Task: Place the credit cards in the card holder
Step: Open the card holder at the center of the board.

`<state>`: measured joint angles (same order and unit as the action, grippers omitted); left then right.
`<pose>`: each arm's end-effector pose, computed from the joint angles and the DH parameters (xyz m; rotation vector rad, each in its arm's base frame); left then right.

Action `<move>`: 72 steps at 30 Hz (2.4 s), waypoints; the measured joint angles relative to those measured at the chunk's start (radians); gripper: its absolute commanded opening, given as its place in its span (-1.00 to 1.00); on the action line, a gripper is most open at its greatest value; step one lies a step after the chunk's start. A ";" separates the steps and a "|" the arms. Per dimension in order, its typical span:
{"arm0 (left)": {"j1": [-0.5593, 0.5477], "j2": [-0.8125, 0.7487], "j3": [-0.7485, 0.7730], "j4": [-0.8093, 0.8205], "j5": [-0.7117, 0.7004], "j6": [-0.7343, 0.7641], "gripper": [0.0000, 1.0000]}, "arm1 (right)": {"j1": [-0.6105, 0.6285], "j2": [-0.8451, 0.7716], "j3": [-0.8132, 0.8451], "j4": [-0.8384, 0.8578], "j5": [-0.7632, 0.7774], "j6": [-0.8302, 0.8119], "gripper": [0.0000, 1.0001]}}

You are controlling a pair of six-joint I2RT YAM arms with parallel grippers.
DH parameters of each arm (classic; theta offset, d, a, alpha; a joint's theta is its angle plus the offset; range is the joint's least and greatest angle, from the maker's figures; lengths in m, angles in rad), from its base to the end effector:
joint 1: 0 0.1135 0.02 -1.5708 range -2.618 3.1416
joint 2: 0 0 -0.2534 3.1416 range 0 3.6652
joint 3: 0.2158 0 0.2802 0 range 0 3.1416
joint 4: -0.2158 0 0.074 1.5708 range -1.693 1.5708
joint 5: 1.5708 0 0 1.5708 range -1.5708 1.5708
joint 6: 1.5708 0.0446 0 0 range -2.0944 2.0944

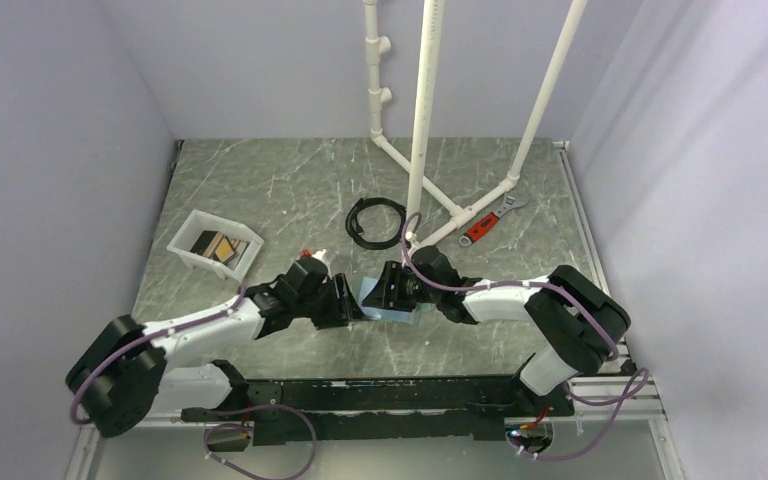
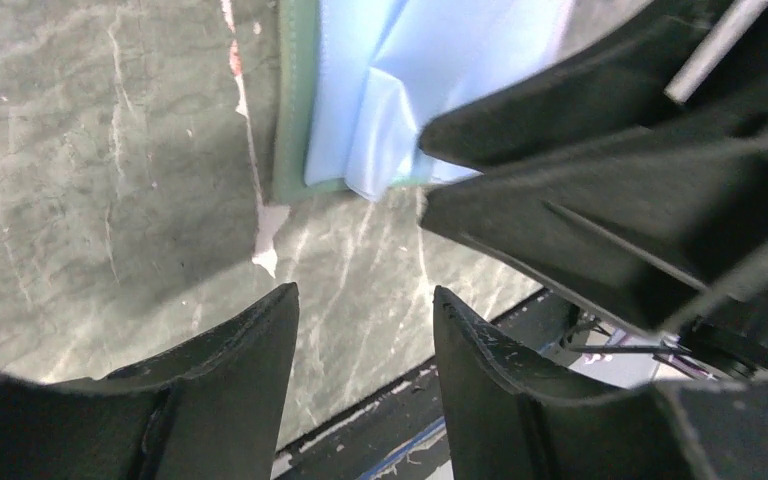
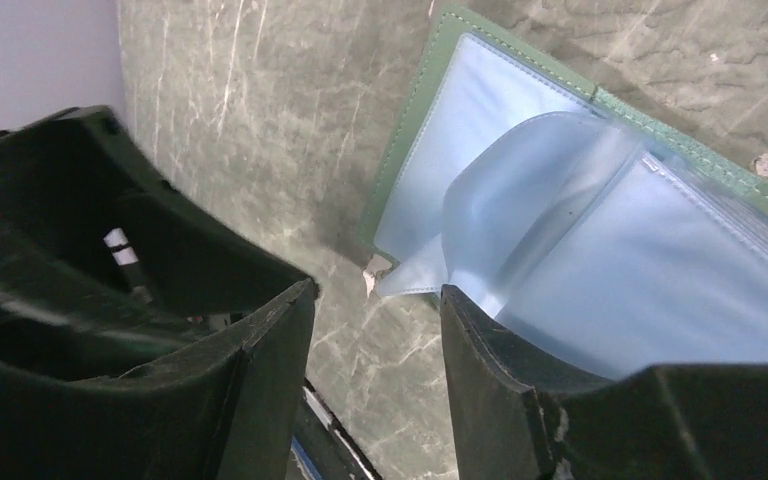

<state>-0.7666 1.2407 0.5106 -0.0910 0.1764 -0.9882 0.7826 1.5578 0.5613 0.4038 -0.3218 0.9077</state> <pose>0.1834 -0.1875 0.1291 -0.2001 2.6276 -0.9458 0.2115 0.2302 0.1047 -0.0576 2.4417 1.2308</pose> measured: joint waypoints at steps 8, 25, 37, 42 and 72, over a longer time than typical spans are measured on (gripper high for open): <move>0.005 -0.072 0.067 -0.027 0.045 0.042 -0.16 | -0.001 -0.077 0.008 -0.117 0.027 -0.024 0.10; 0.013 0.235 0.148 0.127 0.074 0.051 -0.44 | -0.114 -0.304 -0.032 -0.306 0.088 -0.033 -0.02; 0.013 0.267 0.143 0.131 0.033 0.040 -0.48 | -0.128 -0.237 -0.080 -0.307 0.085 -0.024 -0.03; 0.013 0.283 0.130 0.137 0.027 0.030 -0.48 | -0.128 -0.220 -0.083 -0.278 0.081 -0.017 0.07; 0.021 -0.236 0.005 -0.055 -0.077 0.011 0.10 | 0.100 0.017 0.118 -0.127 0.180 -0.008 0.28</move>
<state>-0.7456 1.0046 0.5152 -0.1455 0.0994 -0.9775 0.8825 1.5749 0.6796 0.2768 -0.1417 0.8993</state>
